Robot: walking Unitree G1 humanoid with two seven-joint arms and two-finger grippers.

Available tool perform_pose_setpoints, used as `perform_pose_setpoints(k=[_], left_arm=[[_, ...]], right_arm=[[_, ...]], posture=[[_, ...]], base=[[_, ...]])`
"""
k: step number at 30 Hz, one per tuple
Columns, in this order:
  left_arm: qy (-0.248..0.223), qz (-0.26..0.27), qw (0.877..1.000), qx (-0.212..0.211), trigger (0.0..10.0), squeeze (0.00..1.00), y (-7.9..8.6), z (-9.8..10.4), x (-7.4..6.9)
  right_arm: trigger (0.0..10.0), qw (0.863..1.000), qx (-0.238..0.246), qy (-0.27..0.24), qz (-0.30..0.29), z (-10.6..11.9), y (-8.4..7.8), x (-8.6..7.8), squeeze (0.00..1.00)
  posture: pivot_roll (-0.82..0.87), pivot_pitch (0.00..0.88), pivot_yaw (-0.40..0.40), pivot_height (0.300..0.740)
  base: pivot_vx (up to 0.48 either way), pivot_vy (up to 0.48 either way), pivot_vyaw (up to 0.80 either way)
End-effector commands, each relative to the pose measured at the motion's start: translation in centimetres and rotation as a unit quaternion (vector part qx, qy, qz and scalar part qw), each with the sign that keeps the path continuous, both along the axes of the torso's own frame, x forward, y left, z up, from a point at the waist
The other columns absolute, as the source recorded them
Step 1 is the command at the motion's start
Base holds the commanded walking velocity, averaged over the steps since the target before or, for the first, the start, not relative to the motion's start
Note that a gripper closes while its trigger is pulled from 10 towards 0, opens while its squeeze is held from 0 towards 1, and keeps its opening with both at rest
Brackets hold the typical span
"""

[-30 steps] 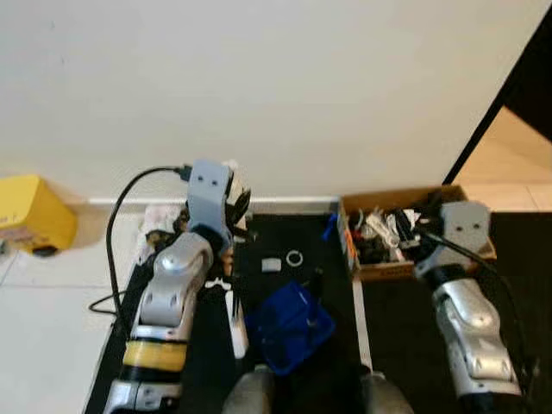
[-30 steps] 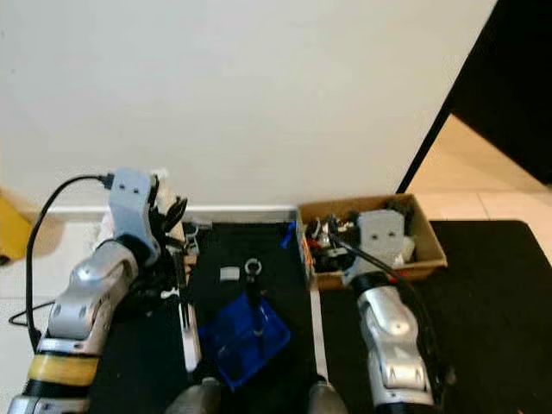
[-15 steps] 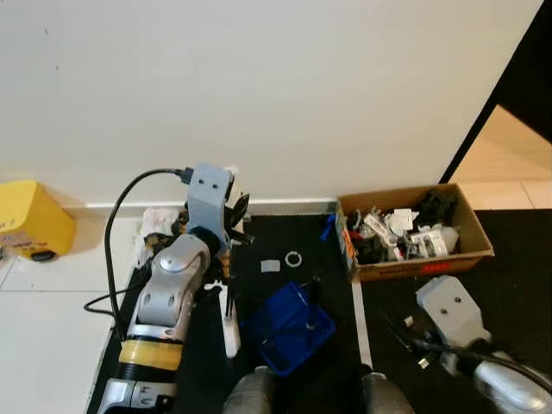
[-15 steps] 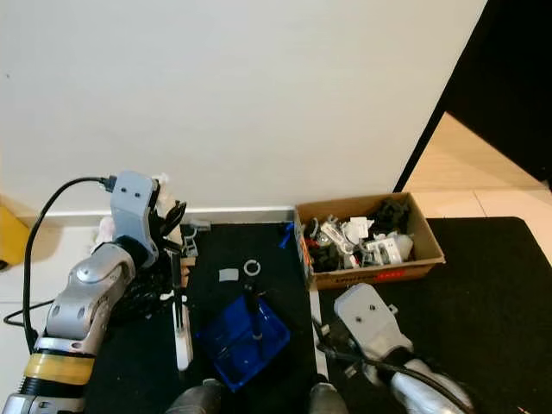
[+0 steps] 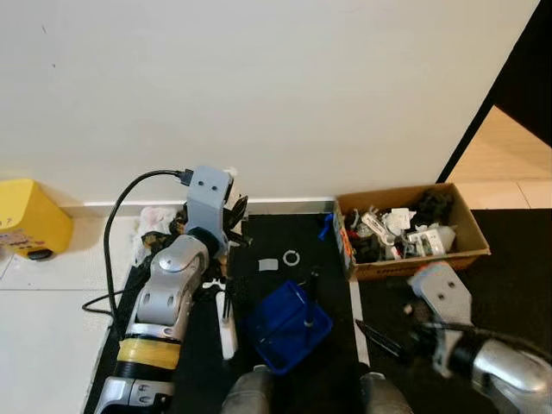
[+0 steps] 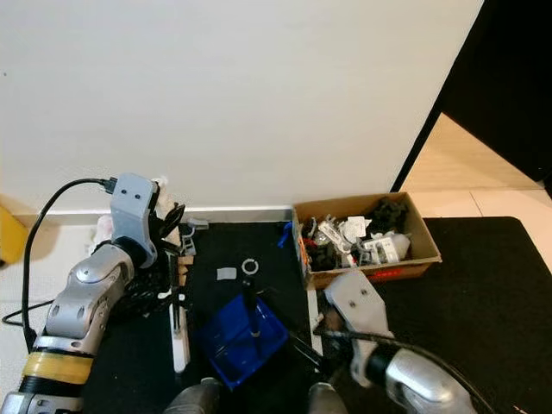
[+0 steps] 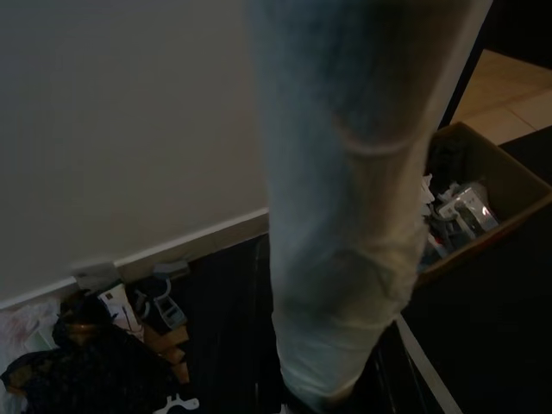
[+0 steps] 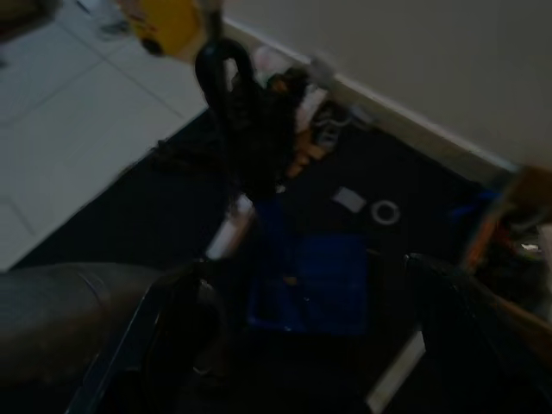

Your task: Sweep floor

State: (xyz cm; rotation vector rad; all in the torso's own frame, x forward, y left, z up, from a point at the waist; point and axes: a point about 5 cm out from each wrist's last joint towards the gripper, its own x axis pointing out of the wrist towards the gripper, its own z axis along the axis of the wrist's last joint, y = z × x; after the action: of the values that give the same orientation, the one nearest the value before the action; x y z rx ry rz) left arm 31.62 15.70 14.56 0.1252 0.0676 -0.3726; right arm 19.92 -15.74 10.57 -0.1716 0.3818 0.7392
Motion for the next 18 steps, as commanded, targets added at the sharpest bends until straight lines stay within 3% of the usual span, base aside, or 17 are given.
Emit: perform_pose_setpoints(k=[1, 2, 9, 12, 15, 18], left_arm=[[-0.01, 0.01, 1.0, 0.017, 10.0, 0.0, 0.6, 0.2, 0.2], [-0.01, 0.012, 1.0, 0.018, 10.0, 0.0, 0.6, 0.2, 0.2], [-0.011, 0.024, 1.0, 0.015, 10.0, 0.0, 0.9, 0.1, 0.2], [-0.011, 0.025, 0.999, 0.017, 10.0, 0.0, 0.9, 0.0, 0.2], [-0.011, 0.026, 0.999, 0.016, 10.0, 0.0, 0.7, -0.2, 0.3], [-0.011, 0.026, 0.999, 0.015, 10.0, 0.0, 0.7, -0.2, 0.3]], right_arm=[[10.0, 0.999, 0.002, 0.038, 0.002, -1.3, 0.5, -0.1, 0.0], [10.0, 0.998, 0.021, 0.053, 0.0, -1.9, 1.6, 0.7, 0.0], [10.0, 0.998, 0.014, 0.06, -0.007, -3.2, 3.6, 2.5, 0.0], [10.0, 0.999, 0.01, 0.051, -0.012, -3.3, 3.9, 3.0, 0.0], [10.0, 0.998, -0.029, 0.015, -0.052, -3.8, 3.9, 4.8, 0.0], [10.0, 0.997, -0.038, -0.005, -0.07, -3.7, 4.0, 5.6, 0.0]], posture=[[0.09, 0.177, 0.066, 0.74], [0.1, 0.176, 0.063, 0.74], [0.12, 0.174, 0.055, 0.74], [0.12, 0.172, 0.056, 0.74], [0.12, 0.171, 0.056, 0.74], [0.12, 0.168, 0.055, 0.74]], base=[[0.0, 0.0, 0.0], [0.0, 0.0, 0.0], [0.0, 0.0, 0.0], [0.0, 0.0, 0.0], [0.0, 0.0, 0.0], [0.0, 0.0, 0.0]])
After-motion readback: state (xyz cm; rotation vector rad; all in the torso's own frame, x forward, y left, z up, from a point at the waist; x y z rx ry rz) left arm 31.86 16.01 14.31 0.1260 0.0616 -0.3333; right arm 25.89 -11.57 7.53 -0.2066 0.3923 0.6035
